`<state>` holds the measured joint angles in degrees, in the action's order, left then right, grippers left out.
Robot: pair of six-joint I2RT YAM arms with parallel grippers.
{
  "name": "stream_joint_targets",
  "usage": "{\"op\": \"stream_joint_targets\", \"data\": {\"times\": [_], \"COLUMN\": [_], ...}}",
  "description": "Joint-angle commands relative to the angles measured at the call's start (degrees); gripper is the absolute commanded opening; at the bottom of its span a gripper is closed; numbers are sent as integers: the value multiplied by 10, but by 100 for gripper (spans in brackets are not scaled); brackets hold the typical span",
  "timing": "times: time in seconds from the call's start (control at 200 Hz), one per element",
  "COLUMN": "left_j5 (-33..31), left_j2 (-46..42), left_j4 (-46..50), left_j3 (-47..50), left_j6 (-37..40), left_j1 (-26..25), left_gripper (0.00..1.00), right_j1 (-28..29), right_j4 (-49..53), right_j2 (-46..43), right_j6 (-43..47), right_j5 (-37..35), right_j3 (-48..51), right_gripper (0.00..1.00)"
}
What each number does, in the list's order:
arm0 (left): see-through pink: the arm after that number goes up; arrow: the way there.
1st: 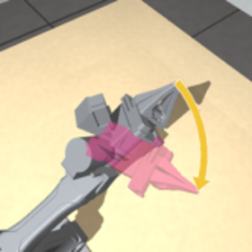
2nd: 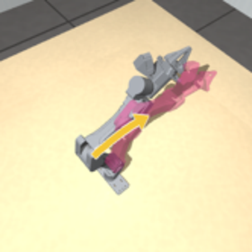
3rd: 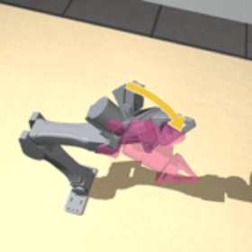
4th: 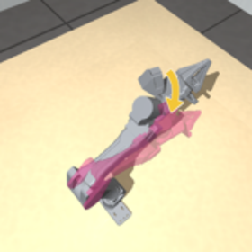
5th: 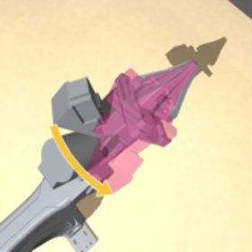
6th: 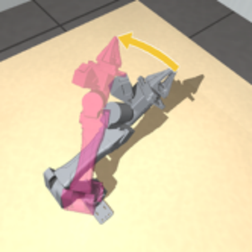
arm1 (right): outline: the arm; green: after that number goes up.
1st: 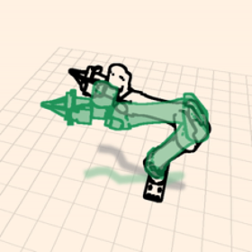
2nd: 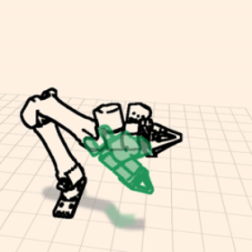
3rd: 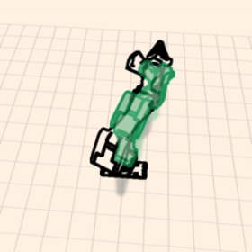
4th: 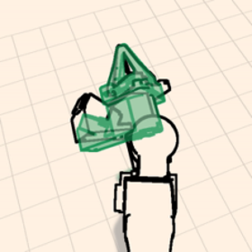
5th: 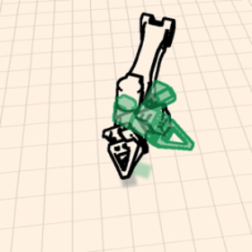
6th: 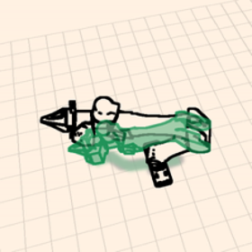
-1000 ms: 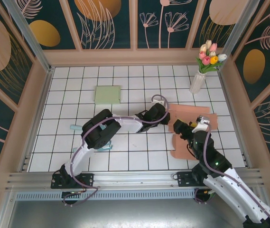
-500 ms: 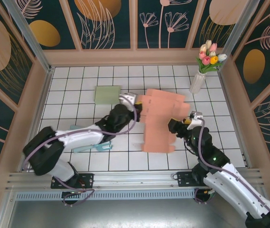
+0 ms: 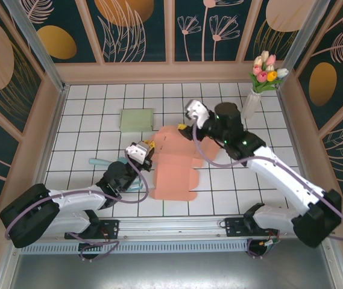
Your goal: Fold the paper box
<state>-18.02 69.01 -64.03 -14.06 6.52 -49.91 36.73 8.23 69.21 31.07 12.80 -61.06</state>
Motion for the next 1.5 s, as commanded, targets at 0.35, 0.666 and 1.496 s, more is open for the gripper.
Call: {"op": "stream_joint_targets", "data": {"times": [0.35,0.666,1.496], "left_j5": [-35,-42,-54], "left_j2": [23,23,29], "left_j4": [-130,-130,-114], "left_j3": [19,18,8], "left_j6": [58,55,55], "left_j1": [-1,-2,-2], "left_gripper": [0,0,0], "right_j1": [-84,-87,-68], "right_j4": [350,431,463], "right_j2": [74,152,201], "right_j6": [343,337,338], "right_j5": [152,147,58], "right_j3": [-170,-235,-251], "right_gripper": [55,48,11]}}
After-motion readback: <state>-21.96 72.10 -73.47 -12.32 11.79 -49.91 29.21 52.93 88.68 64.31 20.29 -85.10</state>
